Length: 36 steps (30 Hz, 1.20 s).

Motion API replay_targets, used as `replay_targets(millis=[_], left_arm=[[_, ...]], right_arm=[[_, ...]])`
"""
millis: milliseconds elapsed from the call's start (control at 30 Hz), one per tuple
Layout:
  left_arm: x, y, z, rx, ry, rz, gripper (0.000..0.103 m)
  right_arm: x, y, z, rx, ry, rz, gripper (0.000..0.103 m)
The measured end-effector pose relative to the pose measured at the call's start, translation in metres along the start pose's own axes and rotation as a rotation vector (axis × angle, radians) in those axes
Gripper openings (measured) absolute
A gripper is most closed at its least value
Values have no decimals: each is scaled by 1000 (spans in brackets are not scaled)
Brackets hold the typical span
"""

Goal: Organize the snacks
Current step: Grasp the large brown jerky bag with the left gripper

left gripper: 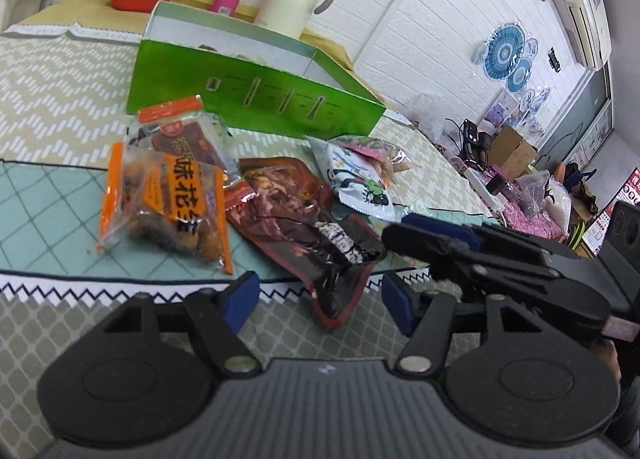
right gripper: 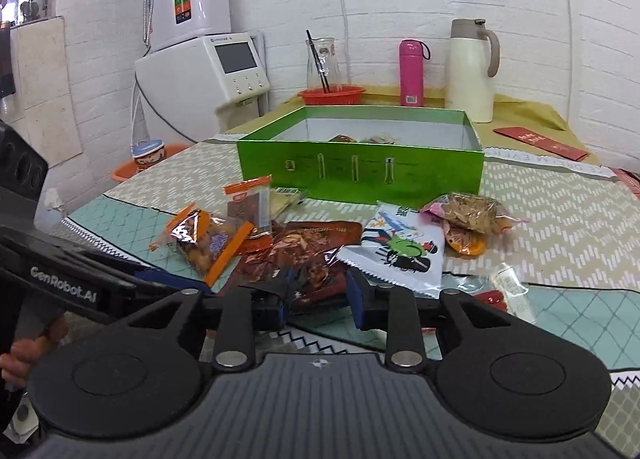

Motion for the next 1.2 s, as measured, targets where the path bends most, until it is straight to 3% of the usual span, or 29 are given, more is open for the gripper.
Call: replay_targets(millis=[167,233,400,733,833,1033,1167,1200], left_arm=[[2,2,1,0,-5,6,59],[2,2,0,2,-7,7,50],[1,-8,-4,-17,-5,-15,38],[1,-7,-4,-7,-11,-19,40],[1,-5,-4,-2,-17,-20,40],[-11,-8,-4,-8,-42,-44,40],[-13,-5,-2,2,-81,-6,39],[-11,-5,-2,-6,-88,6,34]], right_arm=[[23,13,2,17,-42,0,56],[29,16,8,54,-86,-26,63],[20,13,11,149,-109,-121,59],[20,18,13,193,-125,-115,60],[19,20,13,229,-135,-125,52],[14,15,12,178,-142,-105,52],[9,14,10,166,-137,-95,54],[8,13,10,156,-137,-90,55]])
Point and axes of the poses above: each gripper's, at about its wrist camera, not at the fingertips, and x roughly the way its jaws point, y to its right, z to its underside, the point moved 3 cm from there along x, roughly the way its jaws point, and after that the axes turned 15 degrees about y, right-handed, at the moved point
